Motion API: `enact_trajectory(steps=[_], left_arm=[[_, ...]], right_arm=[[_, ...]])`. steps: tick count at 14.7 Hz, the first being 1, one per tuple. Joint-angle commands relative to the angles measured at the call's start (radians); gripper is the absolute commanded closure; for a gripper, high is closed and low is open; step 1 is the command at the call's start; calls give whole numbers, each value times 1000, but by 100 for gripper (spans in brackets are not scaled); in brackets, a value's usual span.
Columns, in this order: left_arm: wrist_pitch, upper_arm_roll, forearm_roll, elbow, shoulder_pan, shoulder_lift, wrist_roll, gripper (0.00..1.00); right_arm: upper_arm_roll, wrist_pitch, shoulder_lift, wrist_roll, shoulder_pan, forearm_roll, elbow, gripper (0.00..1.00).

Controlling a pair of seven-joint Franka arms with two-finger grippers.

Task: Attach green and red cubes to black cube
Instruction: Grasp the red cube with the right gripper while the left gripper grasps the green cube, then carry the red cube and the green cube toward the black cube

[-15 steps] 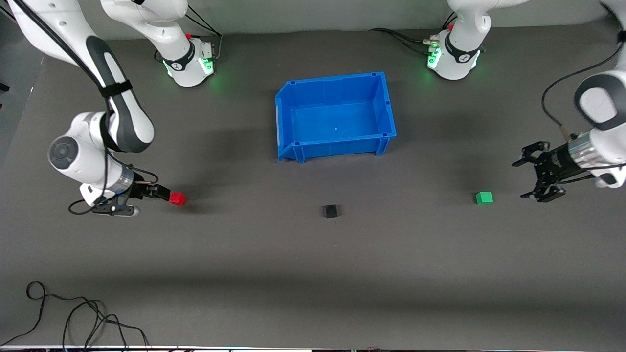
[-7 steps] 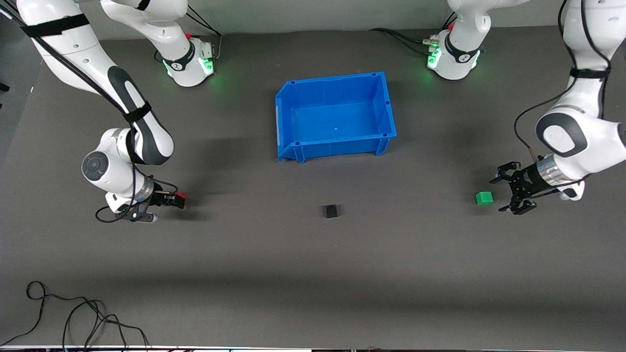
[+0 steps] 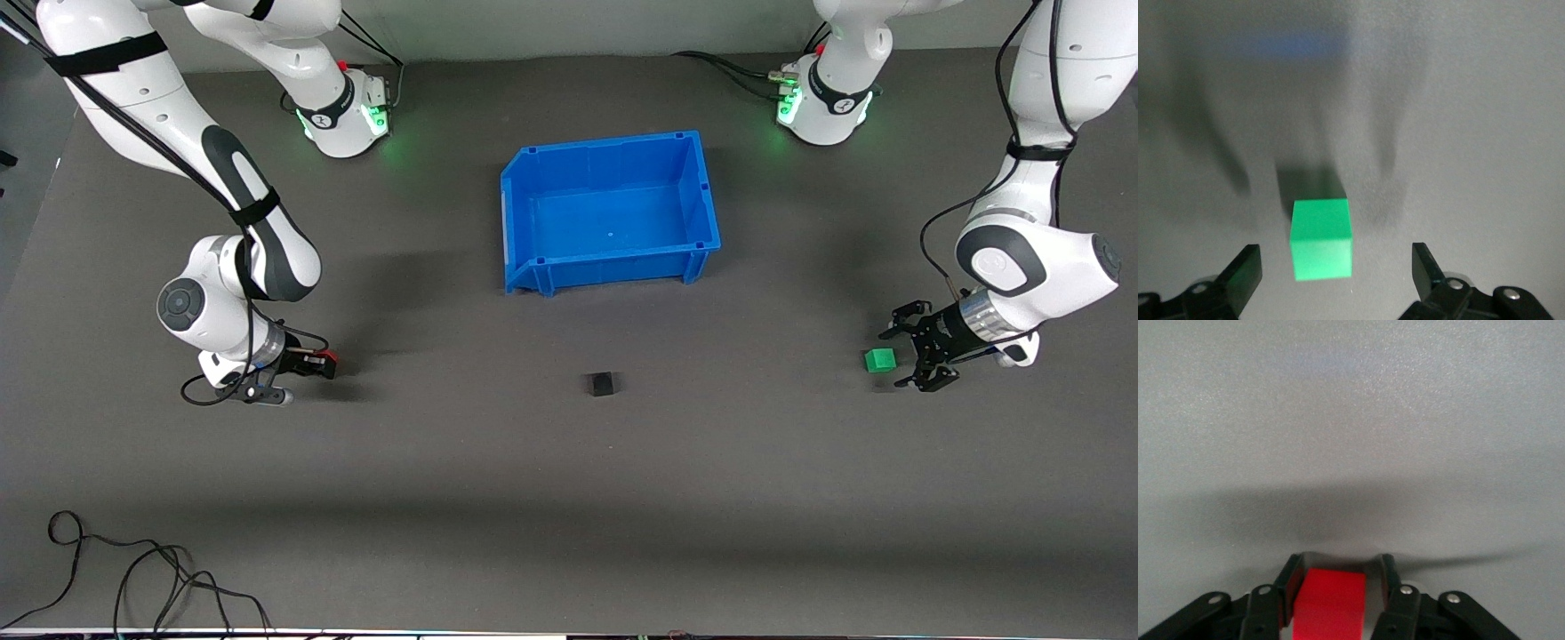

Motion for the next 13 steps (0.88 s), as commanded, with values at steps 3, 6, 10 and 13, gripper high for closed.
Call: enact_trajectory(steps=[3,6,10,13], left_arm=[[18,-3,-63,-8,6,16,83,15],[18,-3,-63,-8,6,16,83,66],[18,-3,-63,-5,6,16,83,73],[15,-3,-64,1,6,11,81,73]], right_arm=[[-5,19,12,19,17,11,7,46],[-5,19,12,19,17,11,8,65],[-5,17,12,17,17,11,8,85],[-5,14,2,27,17,13,11,100]])
